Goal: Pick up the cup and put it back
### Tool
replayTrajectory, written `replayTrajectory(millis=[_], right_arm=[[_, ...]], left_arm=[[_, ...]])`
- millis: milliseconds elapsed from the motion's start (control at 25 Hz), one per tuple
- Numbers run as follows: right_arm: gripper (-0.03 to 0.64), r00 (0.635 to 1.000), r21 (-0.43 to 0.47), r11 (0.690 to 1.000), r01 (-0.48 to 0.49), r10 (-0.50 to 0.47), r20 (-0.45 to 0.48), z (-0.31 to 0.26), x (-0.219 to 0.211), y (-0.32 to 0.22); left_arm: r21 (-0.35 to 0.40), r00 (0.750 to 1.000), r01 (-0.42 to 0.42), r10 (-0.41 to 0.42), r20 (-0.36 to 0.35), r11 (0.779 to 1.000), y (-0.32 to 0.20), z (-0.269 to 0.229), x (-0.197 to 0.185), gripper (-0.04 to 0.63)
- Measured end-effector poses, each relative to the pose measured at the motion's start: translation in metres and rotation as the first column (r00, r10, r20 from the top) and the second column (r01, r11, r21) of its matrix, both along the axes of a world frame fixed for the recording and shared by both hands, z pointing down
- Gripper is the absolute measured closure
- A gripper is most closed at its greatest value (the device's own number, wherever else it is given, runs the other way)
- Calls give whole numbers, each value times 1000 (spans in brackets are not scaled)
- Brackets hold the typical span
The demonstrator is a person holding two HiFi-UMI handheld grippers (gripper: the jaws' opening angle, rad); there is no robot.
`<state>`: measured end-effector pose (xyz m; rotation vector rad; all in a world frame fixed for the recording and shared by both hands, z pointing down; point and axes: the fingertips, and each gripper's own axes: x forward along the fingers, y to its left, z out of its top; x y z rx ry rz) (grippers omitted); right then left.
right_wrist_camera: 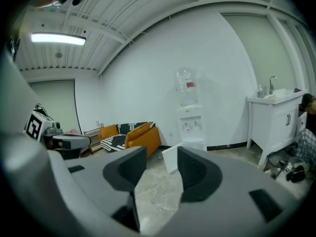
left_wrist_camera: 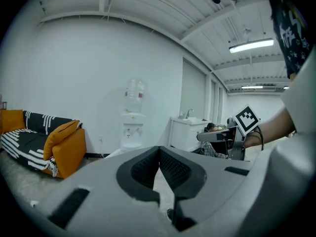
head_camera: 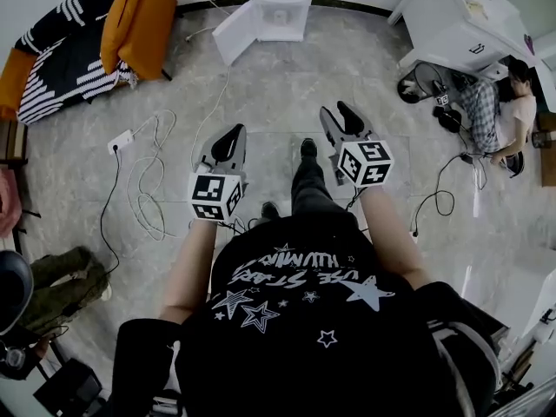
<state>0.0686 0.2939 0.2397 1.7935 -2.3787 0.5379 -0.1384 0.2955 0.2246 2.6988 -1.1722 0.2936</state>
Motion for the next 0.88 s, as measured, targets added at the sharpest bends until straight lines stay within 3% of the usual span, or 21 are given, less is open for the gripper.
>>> replayTrajectory(millis=[200, 440, 640, 880], right_arm=[[371, 1000, -31, 999, 8, -7, 22, 20, 26, -51], [296, 998, -79, 997, -17, 22, 58, 41, 84, -137], [285, 998, -120, 993, 14, -7, 64, 61, 130, -202], [287, 996, -182, 981, 70, -58, 73, 89, 154, -263]], left_arm=[[-34, 999, 34, -33, 26, 999, -44, 12, 14, 586], [-61, 997, 64, -61, 51, 996, -133, 22, 58, 586], [-63, 990, 129, -125, 63, 990, -202, 27, 95, 586], [-104, 968, 247, -240, 70, 964, -252, 41, 102, 586]])
